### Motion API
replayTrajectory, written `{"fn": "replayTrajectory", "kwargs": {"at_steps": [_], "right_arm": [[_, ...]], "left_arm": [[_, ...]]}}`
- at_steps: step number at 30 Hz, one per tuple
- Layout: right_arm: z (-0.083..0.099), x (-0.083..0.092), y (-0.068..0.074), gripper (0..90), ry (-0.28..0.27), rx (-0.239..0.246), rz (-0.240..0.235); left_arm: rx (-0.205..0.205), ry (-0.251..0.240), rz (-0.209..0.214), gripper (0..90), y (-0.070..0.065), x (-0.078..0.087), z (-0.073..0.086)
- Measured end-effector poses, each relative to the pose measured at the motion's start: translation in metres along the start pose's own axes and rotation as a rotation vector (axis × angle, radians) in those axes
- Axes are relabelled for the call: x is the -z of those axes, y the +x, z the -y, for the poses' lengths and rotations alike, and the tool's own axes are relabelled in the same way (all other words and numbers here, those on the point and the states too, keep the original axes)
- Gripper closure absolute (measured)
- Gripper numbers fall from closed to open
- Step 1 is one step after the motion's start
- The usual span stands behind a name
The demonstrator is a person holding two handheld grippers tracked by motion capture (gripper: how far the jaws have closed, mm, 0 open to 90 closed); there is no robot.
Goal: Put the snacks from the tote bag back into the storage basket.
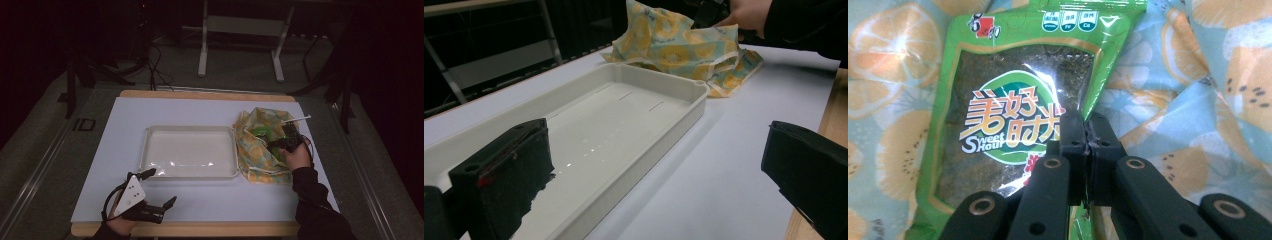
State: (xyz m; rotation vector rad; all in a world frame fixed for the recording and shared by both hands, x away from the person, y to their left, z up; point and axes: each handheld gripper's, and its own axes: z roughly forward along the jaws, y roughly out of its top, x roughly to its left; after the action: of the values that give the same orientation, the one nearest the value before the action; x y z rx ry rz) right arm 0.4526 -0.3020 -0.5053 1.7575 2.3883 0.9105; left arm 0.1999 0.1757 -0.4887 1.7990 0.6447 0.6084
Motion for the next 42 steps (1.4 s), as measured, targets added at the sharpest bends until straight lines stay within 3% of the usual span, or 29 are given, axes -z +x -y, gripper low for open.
{"fn": "replayTrajectory", "kwargs": {"at_steps": [12, 28, 42], "right_arm": [[0.000, 0.024, 0.000, 88.9, -0.098, -0.010, -0.045], [0.006, 0.053, 0.002, 88.9, -0.182, -0.018, -0.022], [0.015, 0.074, -0.009, 88.9, -0.250, -0.074, -0.038]], "left_arm": [[0.001, -0.001, -0.002, 0.4, 0.000, 0.000, 0.000], [0.000, -0.003, -0.001, 0.4, 0.000, 0.000, 0.000], [0.000, -0.002, 0.000, 0.4, 0.000, 0.000, 0.000]]}}
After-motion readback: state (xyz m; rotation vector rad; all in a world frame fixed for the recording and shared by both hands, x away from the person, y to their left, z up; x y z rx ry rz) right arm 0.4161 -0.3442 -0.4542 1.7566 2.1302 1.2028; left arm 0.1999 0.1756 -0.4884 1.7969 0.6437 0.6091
